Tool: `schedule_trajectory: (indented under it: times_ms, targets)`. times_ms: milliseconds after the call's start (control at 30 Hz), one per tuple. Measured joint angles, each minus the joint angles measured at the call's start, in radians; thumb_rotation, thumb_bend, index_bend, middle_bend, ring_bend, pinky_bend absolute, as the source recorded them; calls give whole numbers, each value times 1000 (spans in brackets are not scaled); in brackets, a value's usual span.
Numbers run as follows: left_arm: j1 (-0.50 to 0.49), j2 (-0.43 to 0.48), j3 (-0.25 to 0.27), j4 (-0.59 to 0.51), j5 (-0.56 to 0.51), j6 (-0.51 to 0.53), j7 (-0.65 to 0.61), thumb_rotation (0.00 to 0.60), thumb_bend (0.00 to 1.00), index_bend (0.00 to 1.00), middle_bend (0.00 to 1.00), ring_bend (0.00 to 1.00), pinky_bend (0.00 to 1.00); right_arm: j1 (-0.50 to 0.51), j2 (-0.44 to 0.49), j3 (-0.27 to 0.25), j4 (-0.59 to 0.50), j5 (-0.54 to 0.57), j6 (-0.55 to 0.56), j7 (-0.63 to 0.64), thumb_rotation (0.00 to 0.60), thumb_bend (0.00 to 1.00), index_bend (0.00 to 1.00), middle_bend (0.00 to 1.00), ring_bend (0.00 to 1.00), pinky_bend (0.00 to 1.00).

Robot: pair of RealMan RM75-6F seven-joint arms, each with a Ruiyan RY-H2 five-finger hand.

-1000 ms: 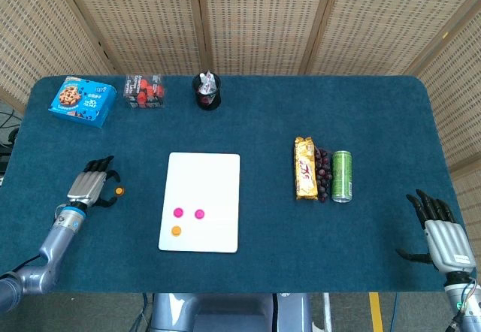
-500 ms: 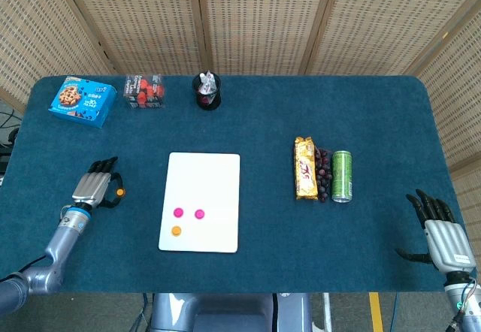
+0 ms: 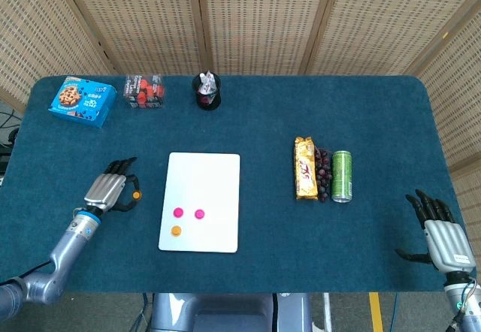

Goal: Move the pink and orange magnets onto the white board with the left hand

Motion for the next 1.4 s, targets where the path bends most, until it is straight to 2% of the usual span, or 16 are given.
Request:
schedule_trajectory:
  times_ms: [200,400,667,1400]
  targets:
    - [-10,22,29,-206,91,34,66,600,314,519,0,0,0,-1,-1,0,2,-2,2,4,600,105,49,0,0,0]
    - [-35,-28,40,-268,62,26,221,600,313,520,0,0,0,-1,0,0,4,-2,1,13,600,105,49,0,0,0]
    - [-66,-114,41,-286,-48,21,369,600,308,520,0,0,0,1,3,-1,6,-4,-4,22,600,105,49,0,0,0]
    - [-98,-205,53,-229,-125,25,434,600,297,517,0,0,0,0,7,-2,7,-6,-7,43,600,107,49,0,0,0]
